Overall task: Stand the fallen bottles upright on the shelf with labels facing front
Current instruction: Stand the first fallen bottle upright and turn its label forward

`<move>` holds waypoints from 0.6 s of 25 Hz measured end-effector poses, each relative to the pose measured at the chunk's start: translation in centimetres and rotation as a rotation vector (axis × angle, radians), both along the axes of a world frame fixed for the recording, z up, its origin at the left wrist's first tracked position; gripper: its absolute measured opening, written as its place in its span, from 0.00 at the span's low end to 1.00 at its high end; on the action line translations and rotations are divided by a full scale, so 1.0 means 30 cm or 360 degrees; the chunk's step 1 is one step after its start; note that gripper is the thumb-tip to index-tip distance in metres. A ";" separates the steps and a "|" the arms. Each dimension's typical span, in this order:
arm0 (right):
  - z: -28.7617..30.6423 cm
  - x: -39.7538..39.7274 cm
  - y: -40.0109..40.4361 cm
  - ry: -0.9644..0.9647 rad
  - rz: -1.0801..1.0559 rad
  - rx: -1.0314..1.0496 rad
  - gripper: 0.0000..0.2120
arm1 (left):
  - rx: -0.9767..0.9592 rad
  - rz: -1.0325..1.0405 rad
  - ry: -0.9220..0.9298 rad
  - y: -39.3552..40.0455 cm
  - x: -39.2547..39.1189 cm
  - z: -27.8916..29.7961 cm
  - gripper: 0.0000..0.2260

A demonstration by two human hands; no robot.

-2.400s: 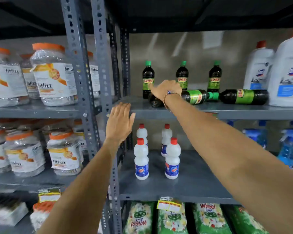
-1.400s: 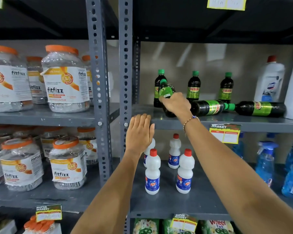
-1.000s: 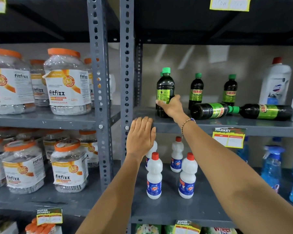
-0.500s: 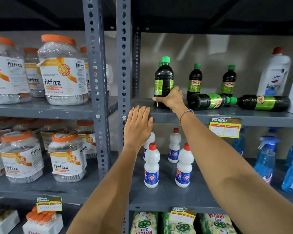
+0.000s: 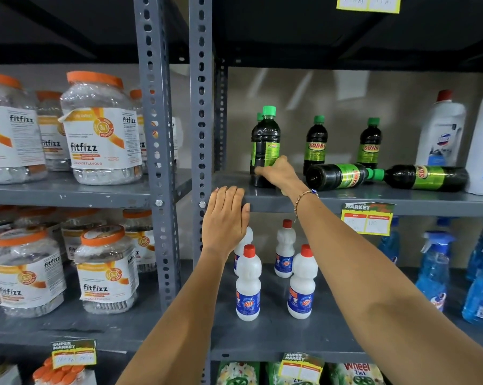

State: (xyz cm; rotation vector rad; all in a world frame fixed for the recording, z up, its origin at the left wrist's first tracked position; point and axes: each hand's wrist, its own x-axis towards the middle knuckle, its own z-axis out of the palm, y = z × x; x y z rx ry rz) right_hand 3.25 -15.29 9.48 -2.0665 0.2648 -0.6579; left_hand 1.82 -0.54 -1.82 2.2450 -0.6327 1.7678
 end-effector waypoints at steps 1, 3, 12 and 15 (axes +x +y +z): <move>0.001 -0.002 -0.005 -0.0006 -0.0014 0.0016 0.33 | 0.0000 -0.0003 0.0005 -0.002 -0.001 0.005 0.24; 0.004 -0.001 -0.008 -0.0045 -0.0084 -0.0040 0.40 | 0.0008 -0.0003 0.0002 -0.001 0.002 0.005 0.24; 0.006 -0.005 0.000 0.0049 -0.0047 -0.0053 0.49 | 0.0006 -0.0020 0.0017 0.002 0.001 0.008 0.23; 0.006 0.008 -0.011 0.0067 0.0029 0.0093 0.42 | -0.0002 -0.0037 0.0018 0.002 -0.004 0.012 0.24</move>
